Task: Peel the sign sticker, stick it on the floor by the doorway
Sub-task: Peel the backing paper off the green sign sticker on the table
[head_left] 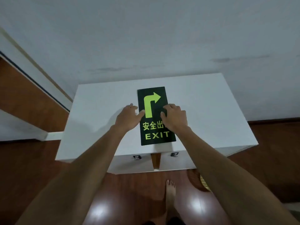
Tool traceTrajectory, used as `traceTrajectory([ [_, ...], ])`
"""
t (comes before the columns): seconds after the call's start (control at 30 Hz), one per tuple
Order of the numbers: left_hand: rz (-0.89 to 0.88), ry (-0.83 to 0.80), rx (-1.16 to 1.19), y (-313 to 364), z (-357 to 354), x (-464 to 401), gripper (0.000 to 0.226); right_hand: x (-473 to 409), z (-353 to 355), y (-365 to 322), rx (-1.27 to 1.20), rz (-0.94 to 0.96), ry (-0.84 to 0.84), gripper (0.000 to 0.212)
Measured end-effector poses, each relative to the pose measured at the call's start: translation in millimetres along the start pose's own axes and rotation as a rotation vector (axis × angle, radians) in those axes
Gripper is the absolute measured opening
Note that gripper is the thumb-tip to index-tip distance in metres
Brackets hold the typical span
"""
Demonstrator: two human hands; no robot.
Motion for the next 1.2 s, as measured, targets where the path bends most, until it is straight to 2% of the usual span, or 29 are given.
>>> traceTrajectory([
  [0.27,-0.112,0.164,-0.187,9.5,-20.7,-26.8,0.072,-52.0,-15.0,-0.7,0.009,0.133,0.017,0.054],
  [0.43,-0.144,0.082,-0.289,1.6,-40.8,-31.5,0.090,-87.0,-20.4,-11.9,-0.034,0.179,0.013,0.057],
  [0.63,-0.266,0.073,-0.349,-1.2,-47.1,-35.8,0.092,-121.8,-26.7,-11.4,0.036,0.111,-0.045,0.054],
  [0.77,-0.348,0.087,-0.318,-5.1,-42.5,-33.3,0.091,-122.4,-22.3,-7.8,0.009,0.061,-0.001,0.047],
  [0.9,-0.390,0.097,-0.262,-12.8,-35.6,-31.8,0.086,-120.5,-16.1,2.3,-0.115,-0.075,-0.007,0.033],
  [1.03,-0.301,0.040,-0.220,-6.2,-31.6,-32.8,0.111,-112.9,-5.2,-3.2,-0.386,-0.233,0.014,0.019],
  [1.1,-0.233,-0.023,-0.115,4.9,-33.7,-28.3,0.127,-103.9,2.3,-11.1,-0.500,-0.305,0.023,0.017],
  [1.17,-0.190,-0.063,0.026,20.8,-31.8,-20.9,0.130,-94.1,12.3,-20.8,-0.631,-0.359,0.041,0.015],
  [1.2,-0.169,-0.068,0.090,28.1,-28.4,-17.4,0.123,-90.4,18.2,-25.4,-0.685,-0.371,0.049,0.016],
])
Point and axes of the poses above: each hand's wrist, its own x-axis away from the middle knuckle, its own z-axis out of the back of the hand, y = z × x, the point moved 8 cm from there along -x, towards the middle knuckle, and after that the axes turned 9 degrees about y, right-handed, at the moved point
